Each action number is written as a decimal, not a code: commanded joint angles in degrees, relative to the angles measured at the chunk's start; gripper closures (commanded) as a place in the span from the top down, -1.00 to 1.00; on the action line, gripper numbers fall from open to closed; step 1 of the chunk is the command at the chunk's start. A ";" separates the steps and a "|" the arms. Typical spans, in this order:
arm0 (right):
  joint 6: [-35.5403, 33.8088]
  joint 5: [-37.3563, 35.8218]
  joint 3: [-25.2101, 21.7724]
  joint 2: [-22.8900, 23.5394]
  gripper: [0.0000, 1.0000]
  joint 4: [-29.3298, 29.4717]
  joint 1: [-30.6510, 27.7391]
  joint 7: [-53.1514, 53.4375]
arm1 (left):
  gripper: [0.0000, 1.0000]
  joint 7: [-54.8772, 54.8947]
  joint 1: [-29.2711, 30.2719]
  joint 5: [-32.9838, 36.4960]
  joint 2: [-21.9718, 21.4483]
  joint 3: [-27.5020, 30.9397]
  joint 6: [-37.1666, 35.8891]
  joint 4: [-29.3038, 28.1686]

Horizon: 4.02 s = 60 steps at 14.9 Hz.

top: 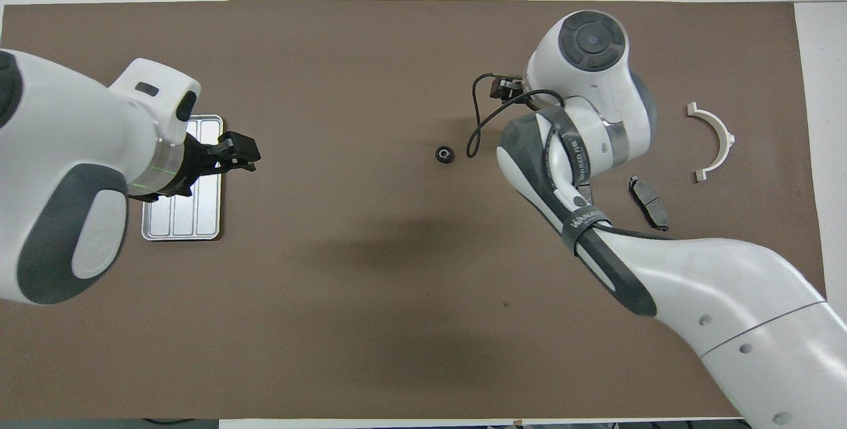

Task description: Pick bearing gear from pile to tray

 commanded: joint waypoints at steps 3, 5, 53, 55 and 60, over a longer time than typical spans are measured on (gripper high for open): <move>-4.42 -0.20 1.00 -6.08 1.00 -4.15 -8.41 -19.03 | 1.00 -12.77 -10.15 0.28 12.14 0.89 0.16 11.03; -3.99 -0.20 1.00 -8.71 1.00 -9.58 -10.96 -23.80 | 1.00 -16.90 -13.75 0.28 19.40 1.15 -0.97 19.51; 20.54 7.09 1.18 -9.52 0.44 -29.03 -13.96 -27.33 | -0.23 -35.47 -28.53 3.10 45.90 7.13 13.43 32.49; 20.54 7.09 1.18 -9.52 -0.61 -28.95 -13.96 -26.89 | -0.65 -35.47 -28.53 3.10 45.81 7.13 13.34 32.49; 19.75 7.09 1.18 -10.30 -1.00 -28.25 -13.96 -25.57 | -1.00 -35.56 -28.10 2.92 43.90 8.63 8.17 32.57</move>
